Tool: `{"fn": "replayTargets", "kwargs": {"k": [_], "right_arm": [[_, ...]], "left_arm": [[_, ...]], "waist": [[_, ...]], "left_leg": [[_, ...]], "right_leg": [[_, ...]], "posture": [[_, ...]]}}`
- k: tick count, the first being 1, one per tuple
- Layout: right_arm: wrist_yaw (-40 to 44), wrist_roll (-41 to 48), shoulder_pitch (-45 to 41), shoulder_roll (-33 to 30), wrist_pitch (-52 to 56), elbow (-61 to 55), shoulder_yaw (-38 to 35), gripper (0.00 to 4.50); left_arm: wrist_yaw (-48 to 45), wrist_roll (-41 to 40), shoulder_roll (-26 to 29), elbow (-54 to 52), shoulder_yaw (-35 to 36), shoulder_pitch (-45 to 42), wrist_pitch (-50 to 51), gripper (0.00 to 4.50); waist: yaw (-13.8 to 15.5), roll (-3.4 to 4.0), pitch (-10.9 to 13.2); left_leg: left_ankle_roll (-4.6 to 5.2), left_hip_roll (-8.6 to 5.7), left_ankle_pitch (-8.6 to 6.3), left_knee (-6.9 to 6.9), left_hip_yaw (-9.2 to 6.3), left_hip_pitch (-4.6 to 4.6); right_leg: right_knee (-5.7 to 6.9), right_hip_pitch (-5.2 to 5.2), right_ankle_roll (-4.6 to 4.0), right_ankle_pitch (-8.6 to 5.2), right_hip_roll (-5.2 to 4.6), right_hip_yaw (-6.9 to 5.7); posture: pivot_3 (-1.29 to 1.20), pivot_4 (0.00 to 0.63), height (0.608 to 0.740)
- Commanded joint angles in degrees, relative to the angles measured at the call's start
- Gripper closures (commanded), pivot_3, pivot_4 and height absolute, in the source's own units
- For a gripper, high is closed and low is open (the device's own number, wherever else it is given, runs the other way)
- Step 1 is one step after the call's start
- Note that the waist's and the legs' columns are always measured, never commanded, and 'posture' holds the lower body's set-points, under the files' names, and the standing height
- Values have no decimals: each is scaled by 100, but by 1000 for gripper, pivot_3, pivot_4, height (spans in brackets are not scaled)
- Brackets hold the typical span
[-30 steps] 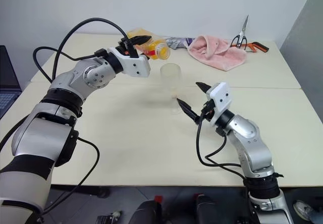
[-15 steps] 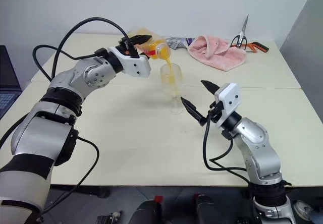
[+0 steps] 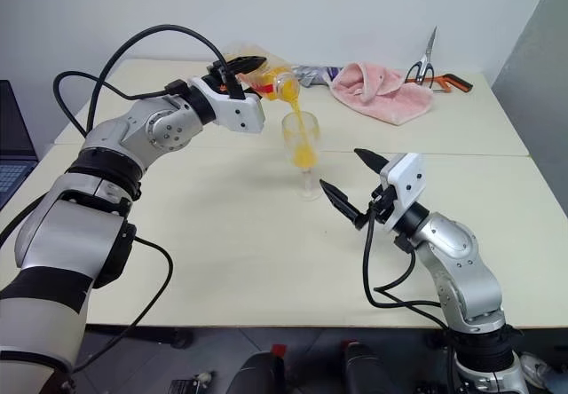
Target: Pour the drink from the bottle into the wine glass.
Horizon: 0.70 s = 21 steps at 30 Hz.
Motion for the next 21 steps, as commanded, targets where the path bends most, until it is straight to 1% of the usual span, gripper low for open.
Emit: {"fn": "replayTargets", "kwargs": {"k": [1,21], "right_arm": [[-39,53,-12,-16,-79,-273,-92,0],[-59,58,-66,27,-67,-223,-24,0]], "left_arm": [[170,-16,107,-37,31,-321,-53,2829],[459,191,206,76,-178,-501,-16,2829]], "waist": [[0,0,0],[0,0,0]], "left_leg": [[0,0,0,0,0,0],[0,0,0,1,0,0]], "right_leg": [[0,0,0,0,0,0],[1,0,0,0,0,0]], "posture": [[0,150,740],[0,150,740]]}}
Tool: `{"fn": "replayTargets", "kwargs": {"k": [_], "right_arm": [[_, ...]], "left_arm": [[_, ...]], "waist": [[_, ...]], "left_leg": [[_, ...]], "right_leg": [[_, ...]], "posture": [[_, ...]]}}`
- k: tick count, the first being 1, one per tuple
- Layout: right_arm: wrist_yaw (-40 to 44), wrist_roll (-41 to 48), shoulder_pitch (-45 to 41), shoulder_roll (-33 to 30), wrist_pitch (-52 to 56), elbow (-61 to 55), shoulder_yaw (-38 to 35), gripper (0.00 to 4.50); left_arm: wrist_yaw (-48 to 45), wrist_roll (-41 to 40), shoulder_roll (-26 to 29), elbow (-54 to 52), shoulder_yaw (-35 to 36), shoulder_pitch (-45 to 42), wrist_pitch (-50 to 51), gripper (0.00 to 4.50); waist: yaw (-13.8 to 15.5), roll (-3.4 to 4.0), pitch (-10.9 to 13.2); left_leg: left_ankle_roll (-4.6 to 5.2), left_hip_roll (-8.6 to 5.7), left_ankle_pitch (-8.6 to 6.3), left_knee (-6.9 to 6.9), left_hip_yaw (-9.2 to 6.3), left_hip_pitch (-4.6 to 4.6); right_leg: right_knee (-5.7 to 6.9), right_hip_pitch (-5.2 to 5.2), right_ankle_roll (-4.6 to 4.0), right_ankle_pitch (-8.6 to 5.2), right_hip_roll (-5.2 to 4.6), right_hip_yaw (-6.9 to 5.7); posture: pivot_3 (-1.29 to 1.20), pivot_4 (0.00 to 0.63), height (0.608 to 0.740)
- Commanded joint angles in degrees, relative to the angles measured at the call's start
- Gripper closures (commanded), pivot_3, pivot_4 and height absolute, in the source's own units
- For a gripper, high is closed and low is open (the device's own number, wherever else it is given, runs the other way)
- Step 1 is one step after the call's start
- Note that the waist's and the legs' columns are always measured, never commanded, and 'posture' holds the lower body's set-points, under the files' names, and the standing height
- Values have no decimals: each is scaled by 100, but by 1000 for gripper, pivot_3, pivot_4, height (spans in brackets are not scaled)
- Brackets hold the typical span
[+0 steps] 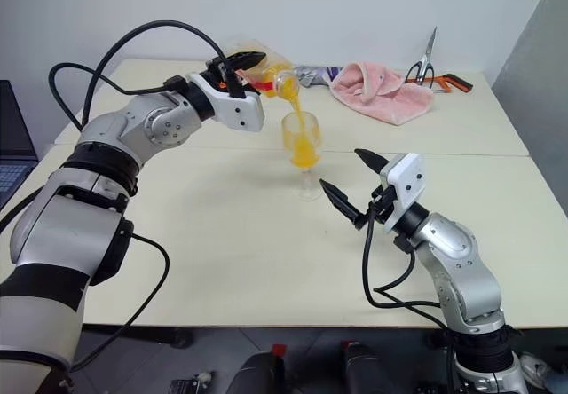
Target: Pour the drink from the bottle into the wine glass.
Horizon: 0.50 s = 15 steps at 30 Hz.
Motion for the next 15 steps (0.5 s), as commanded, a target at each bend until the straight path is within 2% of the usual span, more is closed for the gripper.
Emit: {"fn": "replayTargets", "kwargs": {"k": [1,15], "right_arm": [[-13,59,-61,8,-62,-224,-36,0],[10,60,-82,18,-45,-197,12,0]], "left_arm": [[181,-3,140,-14,38,-314,-23,2829],[384,112,173,42,-37,-389,5,2829]], "waist": [[0,0,0],[0,0,0]], "left_leg": [[0,0,0,0,0,0],[0,0,0,2,0,0]], "right_leg": [[0,0,0,0,0,0],[2,0,0,0,0,0]], "posture": [[0,150,740],[0,150,740]]}}
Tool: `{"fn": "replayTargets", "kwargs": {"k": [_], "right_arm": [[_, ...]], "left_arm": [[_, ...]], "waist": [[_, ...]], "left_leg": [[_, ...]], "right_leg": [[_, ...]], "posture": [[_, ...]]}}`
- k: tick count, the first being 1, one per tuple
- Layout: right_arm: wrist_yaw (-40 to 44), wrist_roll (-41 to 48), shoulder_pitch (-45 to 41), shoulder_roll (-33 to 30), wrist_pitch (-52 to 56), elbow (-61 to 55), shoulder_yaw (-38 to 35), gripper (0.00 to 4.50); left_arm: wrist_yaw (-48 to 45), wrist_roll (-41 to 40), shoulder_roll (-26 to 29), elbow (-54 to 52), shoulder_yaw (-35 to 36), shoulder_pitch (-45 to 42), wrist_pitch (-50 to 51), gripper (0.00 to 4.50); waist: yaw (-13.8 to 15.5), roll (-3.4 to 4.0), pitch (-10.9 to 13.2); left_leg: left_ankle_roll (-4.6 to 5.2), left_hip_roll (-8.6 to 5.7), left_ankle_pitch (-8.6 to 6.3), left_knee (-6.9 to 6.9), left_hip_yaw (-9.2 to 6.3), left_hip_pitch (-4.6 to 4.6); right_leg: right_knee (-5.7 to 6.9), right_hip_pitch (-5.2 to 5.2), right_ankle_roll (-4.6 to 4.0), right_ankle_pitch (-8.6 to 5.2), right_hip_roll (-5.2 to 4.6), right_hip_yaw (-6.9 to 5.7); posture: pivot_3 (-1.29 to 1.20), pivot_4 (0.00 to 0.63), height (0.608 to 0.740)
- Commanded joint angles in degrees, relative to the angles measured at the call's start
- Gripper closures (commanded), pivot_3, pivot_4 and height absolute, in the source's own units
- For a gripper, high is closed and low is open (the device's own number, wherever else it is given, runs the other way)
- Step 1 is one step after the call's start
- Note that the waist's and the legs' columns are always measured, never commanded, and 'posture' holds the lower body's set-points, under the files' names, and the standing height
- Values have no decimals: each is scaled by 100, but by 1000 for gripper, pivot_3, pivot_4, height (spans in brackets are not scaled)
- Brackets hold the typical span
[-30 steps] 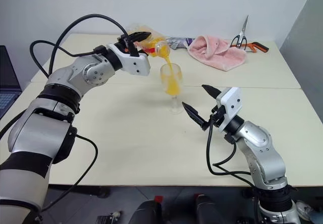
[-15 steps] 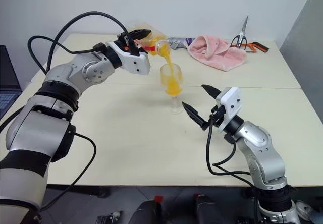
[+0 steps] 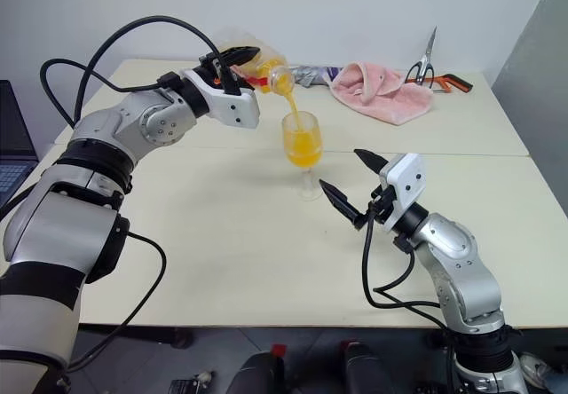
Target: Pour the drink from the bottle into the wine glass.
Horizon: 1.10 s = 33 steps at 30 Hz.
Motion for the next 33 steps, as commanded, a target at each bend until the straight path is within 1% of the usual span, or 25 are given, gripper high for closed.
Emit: {"fn": "replayTargets", "kwargs": {"k": [1,21,33], "right_arm": [[2,61,-74,15,-42,-202,0,0],[4,69,-33,-4,-17,-230,24,0],[1,85,-81,-8,12,-246,21,0]], "left_arm": [[174,-26,108,-55,42,-321,-14,2829],[165,-52,52,-20,51,-315,39,2829],[-337,-647,-130,26,376,-184,101,2829]], "waist": [[0,0,0],[0,0,0],[0,-1,0]], "left_leg": [[0,0,0,0,0,0],[0,0,0,1,0,0],[0,0,0,2,1,0]], "right_leg": [[0,0,0,0,0,0],[1,0,0,0,0,0],[2,0,0,0,0,0]], "posture": [[0,150,740],[0,150,740],[0,150,740]]}}
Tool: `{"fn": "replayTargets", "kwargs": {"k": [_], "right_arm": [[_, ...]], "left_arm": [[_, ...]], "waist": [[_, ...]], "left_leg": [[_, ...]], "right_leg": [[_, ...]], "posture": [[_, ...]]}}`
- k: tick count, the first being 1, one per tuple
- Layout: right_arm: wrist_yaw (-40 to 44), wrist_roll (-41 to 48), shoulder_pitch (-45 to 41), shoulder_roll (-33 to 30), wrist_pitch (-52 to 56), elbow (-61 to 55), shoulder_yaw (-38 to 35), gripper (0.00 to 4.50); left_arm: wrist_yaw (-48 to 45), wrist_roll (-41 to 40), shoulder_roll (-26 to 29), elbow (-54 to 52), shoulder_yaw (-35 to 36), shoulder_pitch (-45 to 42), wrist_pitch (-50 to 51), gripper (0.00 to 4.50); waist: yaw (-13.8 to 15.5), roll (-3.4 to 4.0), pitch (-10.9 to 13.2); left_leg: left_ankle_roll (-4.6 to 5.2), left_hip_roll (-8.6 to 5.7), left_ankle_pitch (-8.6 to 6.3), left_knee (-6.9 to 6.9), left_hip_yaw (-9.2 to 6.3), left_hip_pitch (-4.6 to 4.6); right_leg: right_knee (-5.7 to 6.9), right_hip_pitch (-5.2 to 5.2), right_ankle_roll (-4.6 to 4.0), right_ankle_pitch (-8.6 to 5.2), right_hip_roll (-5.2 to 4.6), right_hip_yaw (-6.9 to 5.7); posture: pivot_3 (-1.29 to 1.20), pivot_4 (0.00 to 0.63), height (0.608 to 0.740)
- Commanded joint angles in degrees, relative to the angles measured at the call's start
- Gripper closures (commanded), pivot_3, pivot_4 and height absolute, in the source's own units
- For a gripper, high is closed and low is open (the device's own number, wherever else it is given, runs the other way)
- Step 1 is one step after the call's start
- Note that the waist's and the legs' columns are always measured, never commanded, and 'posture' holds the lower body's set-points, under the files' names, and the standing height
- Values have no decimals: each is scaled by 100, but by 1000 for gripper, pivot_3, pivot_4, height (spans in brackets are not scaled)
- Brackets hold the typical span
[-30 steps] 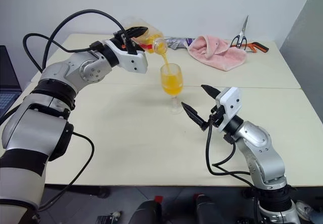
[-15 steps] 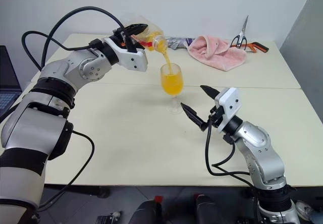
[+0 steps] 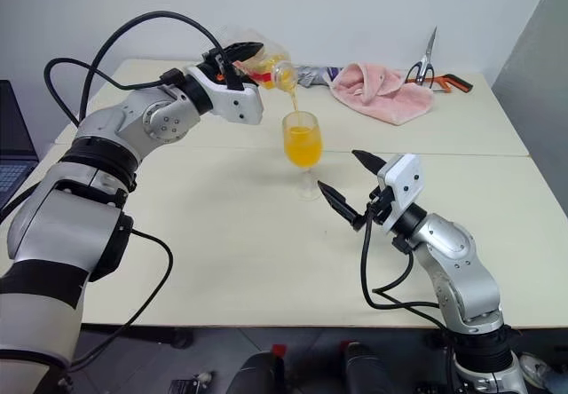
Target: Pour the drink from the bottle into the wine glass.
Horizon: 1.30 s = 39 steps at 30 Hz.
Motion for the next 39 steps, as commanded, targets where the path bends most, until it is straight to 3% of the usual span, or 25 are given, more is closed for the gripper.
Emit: {"fn": "replayTargets", "kwargs": {"k": [1,12,20,30,39], "right_arm": [[0,85,-89,-7,8,-244,-27,0],[57,114,-189,-26,24,-241,-21,0],[560,425,-406,-409,543,-449,155,0],[720,443,-1037,-815,1708,-399,802,0],[863,238,-1444,-664,1710,-57,1197,0]], "left_arm": [[-269,-485,-32,-4,364,-83,96,2829],[-2151,-2410,-565,-272,1640,391,721,2829],[-3319,-4108,-743,-1454,2841,1120,2546,2830],[-3028,-5355,-294,-4512,4108,3616,5532,2838],[-2741,-5729,-206,-5291,4646,4695,6303,2838]], "waist": [[0,0,0],[-4,0,0],[-27,1,-1],[-157,1,-1],[-10,-8,-7]], "left_leg": [[0,0,0,0,0,0],[-1,1,1,4,0,1],[0,2,1,7,0,3],[0,23,1,28,-12,12],[1,15,0,86,-26,11]], "right_leg": [[0,0,0,0,0,0],[5,0,-1,0,1,0],[13,0,-1,1,1,3],[46,0,-2,0,-5,6],[78,20,1,0,-5,-5]], "posture": [[0,150,740],[0,150,740],[0,150,740],[0,150,740],[0,150,740]]}}
